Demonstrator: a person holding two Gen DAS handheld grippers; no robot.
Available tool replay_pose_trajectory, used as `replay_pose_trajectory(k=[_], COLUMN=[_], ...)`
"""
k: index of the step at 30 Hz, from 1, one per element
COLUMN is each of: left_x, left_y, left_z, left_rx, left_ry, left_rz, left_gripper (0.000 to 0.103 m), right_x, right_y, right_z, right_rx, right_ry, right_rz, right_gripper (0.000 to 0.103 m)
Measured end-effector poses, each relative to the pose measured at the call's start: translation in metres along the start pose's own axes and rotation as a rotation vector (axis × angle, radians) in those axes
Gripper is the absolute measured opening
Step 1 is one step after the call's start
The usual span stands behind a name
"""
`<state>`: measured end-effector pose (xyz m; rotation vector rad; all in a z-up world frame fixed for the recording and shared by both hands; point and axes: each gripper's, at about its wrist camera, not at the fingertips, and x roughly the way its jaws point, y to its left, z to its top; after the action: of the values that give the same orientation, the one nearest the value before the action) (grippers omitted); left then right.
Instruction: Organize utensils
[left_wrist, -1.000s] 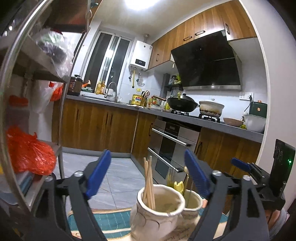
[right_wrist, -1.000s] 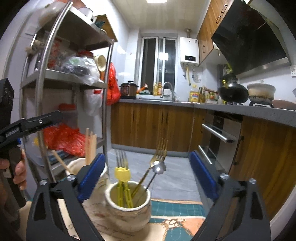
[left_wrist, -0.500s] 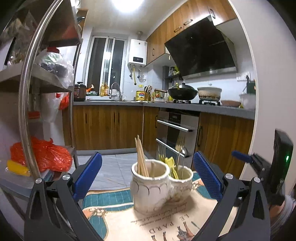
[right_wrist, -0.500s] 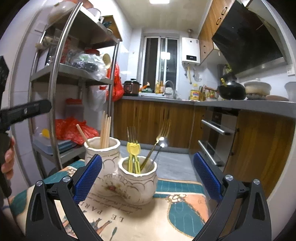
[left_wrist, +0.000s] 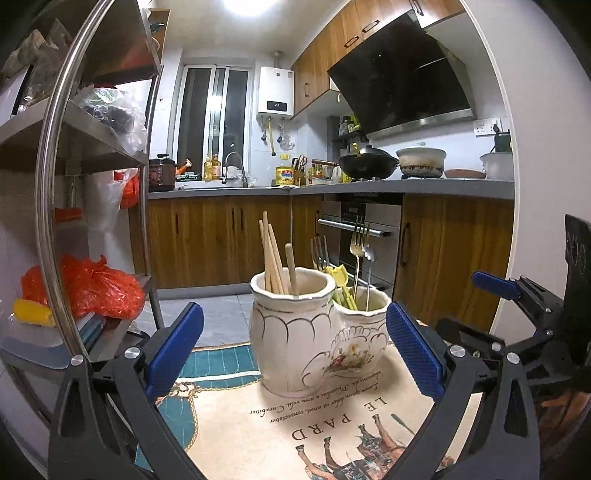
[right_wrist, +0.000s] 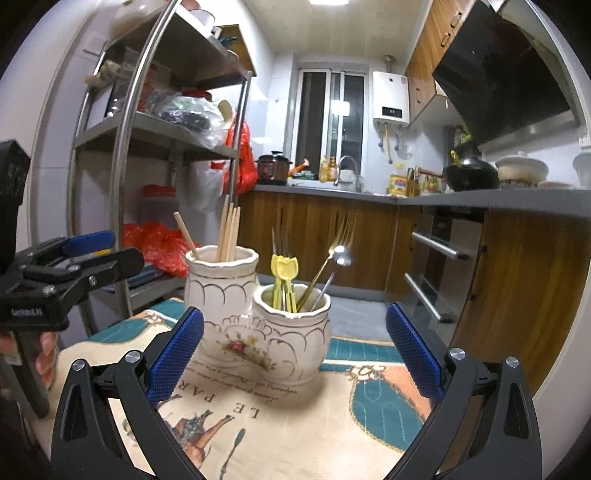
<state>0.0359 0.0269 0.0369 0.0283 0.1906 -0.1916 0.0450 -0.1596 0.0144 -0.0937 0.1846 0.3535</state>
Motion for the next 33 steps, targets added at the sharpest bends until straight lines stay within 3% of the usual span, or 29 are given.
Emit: replay_pose_trajectory(k=[7, 13, 20, 33], left_x=[0.005, 0.005, 0.015, 0.014], left_y=[-0.002, 0.005, 0.006, 0.005], left_z=[-0.012, -0.013, -0.016, -0.017], left_rx=[0.027, -0.007, -0.015, -0.011], left_ry=[0.015, 0.026, 0.089, 0.090], left_rz=[0.011, -0.007, 0.004, 0.020], left_gripper=[0.097, 0.097, 0.097, 0.097], right_x=[0.006, 0.014, 0.018, 0.019], right_y=[-0.010, -0.011, -0.011, -0.013], right_z=[-0.004, -0.006, -0.007, -0.010], right_rx=[0.057, 0.068, 0.074, 0.092], right_ry=[0.026, 0.063, 0.080, 0.090], right_rz=[0.011, 0.010, 0.002, -0.020], right_gripper=[0.098, 0.098, 0.098, 0.098])
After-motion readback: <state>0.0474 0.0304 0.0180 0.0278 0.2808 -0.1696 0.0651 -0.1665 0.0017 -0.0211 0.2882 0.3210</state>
